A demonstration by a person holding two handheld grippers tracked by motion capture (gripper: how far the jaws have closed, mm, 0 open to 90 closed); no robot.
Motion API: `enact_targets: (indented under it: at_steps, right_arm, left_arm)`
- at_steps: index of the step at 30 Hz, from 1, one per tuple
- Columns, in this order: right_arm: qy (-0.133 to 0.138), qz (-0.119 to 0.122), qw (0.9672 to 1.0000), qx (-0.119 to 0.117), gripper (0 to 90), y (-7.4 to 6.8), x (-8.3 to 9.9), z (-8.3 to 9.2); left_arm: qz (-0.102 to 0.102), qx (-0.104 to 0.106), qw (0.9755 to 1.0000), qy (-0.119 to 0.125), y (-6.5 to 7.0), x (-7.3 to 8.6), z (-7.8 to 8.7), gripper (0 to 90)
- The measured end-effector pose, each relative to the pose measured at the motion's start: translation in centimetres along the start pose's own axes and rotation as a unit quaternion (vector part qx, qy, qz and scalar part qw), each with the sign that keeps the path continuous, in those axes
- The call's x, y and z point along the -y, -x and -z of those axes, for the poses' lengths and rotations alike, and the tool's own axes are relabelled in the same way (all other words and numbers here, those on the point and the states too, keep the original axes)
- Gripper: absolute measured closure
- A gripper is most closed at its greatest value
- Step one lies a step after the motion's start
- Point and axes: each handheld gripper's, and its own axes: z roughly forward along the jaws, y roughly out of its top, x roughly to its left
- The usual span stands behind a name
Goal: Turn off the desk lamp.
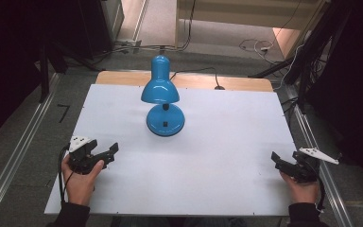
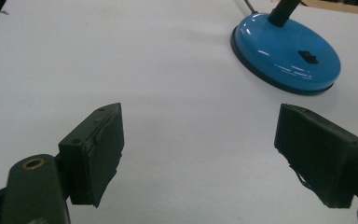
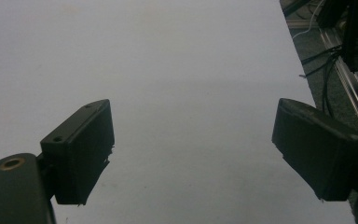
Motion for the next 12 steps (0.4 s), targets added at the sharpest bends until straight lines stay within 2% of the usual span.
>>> enact_targets:
  at_steps: [6, 12]
  right_arm:
    - [0.000, -0.002, 1.0000, 0.000, 11.4, 0.0, 0.0, 0.0]
    - [0.000, 0.000, 1.0000, 0.000, 11.4, 0.0, 0.0, 0.0]
  left_arm:
    - [-0.005, -0.028, 0.9996, -0.006, -1.0, 0.5, 0.3, 16.7]
    - [-0.023, -0.068, 0.9971, -0.026, -1.6, 1.2, -0.7, 14.9]
